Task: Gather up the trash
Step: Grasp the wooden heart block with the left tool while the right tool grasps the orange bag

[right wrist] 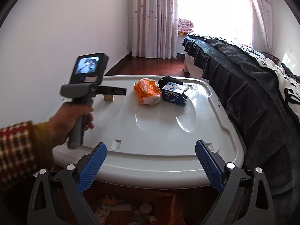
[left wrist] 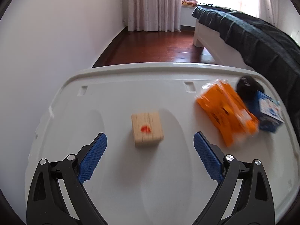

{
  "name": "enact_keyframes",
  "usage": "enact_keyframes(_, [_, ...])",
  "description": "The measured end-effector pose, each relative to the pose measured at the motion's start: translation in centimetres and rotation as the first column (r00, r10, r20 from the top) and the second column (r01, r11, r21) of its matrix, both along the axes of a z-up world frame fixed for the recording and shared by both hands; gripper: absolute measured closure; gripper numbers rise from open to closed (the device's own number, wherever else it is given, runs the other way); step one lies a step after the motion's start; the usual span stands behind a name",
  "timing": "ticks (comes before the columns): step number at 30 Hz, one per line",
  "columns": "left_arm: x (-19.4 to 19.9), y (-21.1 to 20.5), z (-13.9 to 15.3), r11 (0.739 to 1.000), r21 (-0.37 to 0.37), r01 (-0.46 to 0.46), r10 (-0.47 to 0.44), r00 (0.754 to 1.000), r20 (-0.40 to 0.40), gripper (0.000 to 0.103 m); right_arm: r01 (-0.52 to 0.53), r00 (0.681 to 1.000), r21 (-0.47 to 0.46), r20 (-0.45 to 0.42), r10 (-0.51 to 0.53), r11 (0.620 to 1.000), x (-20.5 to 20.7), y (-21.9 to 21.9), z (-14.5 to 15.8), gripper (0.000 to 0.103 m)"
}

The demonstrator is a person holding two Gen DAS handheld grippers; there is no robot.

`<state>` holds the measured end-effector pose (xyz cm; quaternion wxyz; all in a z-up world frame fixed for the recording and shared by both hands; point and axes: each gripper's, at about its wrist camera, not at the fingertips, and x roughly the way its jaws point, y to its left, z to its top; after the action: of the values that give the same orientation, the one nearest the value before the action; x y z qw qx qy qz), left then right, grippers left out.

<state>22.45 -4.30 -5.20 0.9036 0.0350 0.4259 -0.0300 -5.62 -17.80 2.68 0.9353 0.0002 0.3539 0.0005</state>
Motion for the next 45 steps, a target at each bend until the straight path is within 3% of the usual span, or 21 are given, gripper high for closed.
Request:
enact_keyframes(3, [1.7, -0.1, -0.8, 0.999, 0.031, -0.022, 0.022, 1.000, -0.006, 0.013, -0.005, 1.000, 0.015, -0.005, 0.005, 1.000, 0.0, -0.1, 0.0, 0.009])
enact_keyframes(4, [2.0, 0.0, -1.0, 0.999, 0.037, -0.029, 0.030, 1.000, -0.007, 0.018, -0.006, 1.000, 0.020, -0.006, 0.006, 1.000, 0.1, -0.2, 0.0, 0.009])
enact_keyframes(6, [2.9, 0.4, -1.6, 0.999, 0.026, -0.042, 0.043, 0.998, -0.044, 0.035, -0.012, 1.000, 0.026, -0.003, 0.012, 1.000, 0.2, -0.2, 0.1, 0.009])
enact_keyframes(8, [3.3, 1.0, -2.1, 0.999, -0.010, -0.045, 0.044, 0.995, -0.086, 0.067, -0.013, 1.000, 0.020, -0.002, 0.013, 1.000, 0.3, -0.1, 0.1, 0.009])
enact_keyframes(16, [0.5, 3.2, -1.4, 0.997, -0.060, -0.042, 0.038, 0.997, -0.065, 0.069, -0.009, 0.999, 0.041, -0.045, 0.011, 0.999, 2.2, -1.0, -0.1, 0.009])
enact_keyframes(20, [-2.2, 4.9, 0.0, 0.997, -0.075, -0.036, 0.034, 0.999, -0.033, 0.069, -0.060, 0.997, 0.011, -0.047, 0.060, 0.998, 5.3, -0.3, 0.6, 0.009])
enact_keyframes(28, [-6.9, 8.7, 1.9, 0.993, -0.102, -0.064, 0.065, 0.998, 0.014, 0.069, -0.135, 0.991, -0.010, -0.012, 0.135, 0.991, 16.1, 1.9, -0.7, 0.009])
enact_keyframes(33, [-7.4, 9.8, 2.1, 0.991, -0.114, -0.069, 0.071, 0.997, 0.016, 0.069, -0.156, 0.986, -0.060, -0.067, 0.152, 0.986, 23.2, 3.8, -3.7, 0.010])
enact_keyframes(39, [-7.3, 9.8, 2.1, 0.989, -0.139, -0.053, 0.056, 0.998, 0.016, 0.069, -0.133, 0.982, -0.097, -0.144, 0.118, 0.986, 28.6, 4.0, -6.9, 0.011])
enact_keyframes(43, [-7.4, 9.3, 2.1, 0.987, -0.153, -0.037, 0.039, 0.999, 0.012, 0.068, -0.133, 0.977, -0.131, -0.182, 0.108, 0.982, 30.2, 4.2, -8.2, 0.018])
enact_keyframes(45, [-7.5, 9.1, 2.2, 0.987, -0.155, -0.029, 0.032, 0.999, 0.014, 0.068, -0.135, 0.974, -0.133, -0.202, 0.107, 0.982, 31.0, 4.2, -8.7, 0.030])
